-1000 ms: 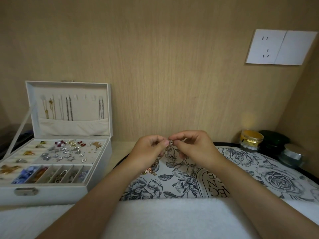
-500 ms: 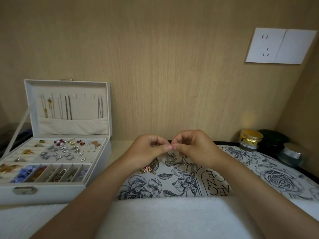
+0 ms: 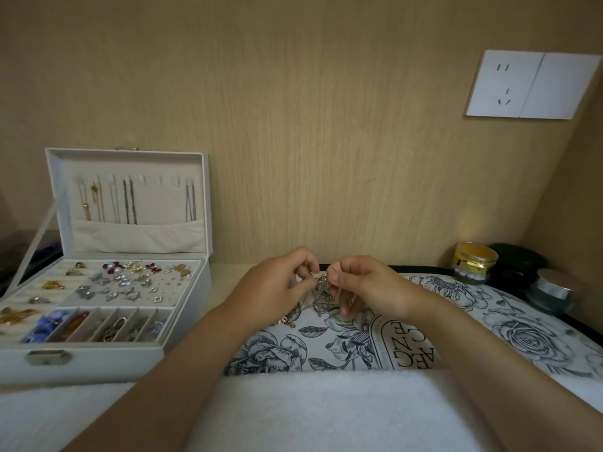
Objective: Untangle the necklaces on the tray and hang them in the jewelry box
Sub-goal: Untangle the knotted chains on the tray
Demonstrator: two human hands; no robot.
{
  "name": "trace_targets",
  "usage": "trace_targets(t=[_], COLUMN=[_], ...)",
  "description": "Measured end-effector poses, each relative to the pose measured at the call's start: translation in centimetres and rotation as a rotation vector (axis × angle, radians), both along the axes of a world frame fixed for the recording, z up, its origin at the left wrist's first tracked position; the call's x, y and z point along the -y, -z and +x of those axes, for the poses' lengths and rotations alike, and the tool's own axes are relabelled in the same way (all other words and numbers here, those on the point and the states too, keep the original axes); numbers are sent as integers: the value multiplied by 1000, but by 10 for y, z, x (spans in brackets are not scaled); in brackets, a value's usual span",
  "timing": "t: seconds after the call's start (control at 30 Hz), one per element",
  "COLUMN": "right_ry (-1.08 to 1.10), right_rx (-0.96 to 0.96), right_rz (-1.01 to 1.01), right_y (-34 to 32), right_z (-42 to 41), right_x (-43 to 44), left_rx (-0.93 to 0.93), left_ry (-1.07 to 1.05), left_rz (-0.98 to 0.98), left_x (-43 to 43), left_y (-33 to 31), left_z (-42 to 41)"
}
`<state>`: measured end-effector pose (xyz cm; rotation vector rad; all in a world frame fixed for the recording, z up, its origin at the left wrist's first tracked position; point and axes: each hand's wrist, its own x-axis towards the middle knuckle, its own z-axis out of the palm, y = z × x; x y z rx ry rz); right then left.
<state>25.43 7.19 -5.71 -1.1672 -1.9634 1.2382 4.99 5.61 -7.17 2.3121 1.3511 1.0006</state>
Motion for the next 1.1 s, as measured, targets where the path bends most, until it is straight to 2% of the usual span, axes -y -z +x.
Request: trace_targets(t=[0.07, 0.13, 0.2, 0.27, 0.37, 0.53, 0.67, 0.8, 0.97, 1.1], right_ry=[-4, -23, -34, -22, 25, 68, 92, 121, 121, 134], right_rx=[36, 133, 202, 211, 168, 12, -20, 1, -10, -35], right_rz=[-26, -10, 30, 57, 68, 131, 158, 187, 140, 110], right_y=[0, -1, -2, -3, -1, 6, 10, 9, 7, 7], right_z=[-1, -3, -5, -4, -2, -6, -8, -7, -11, -12], right_x=[2, 7, 9, 9, 7, 2, 1, 3, 6, 6], left_rx=[-137, -244, -267, -252, -146, 239, 393, 433, 286, 408], left_ry=[-23, -72, -106, -124, -132, -122, -138, -144, -232, -161], left_rz=[80, 248, 380, 420, 372, 68, -88, -128, -78, -130], left_x=[1, 1, 1, -1, -5, 5, 3, 3, -1, 3], left_y=[-2, -2, -2, 0, 5, 10, 11, 11, 13, 12], left_z=[1, 2, 2, 0, -5, 12, 16, 14, 8, 11])
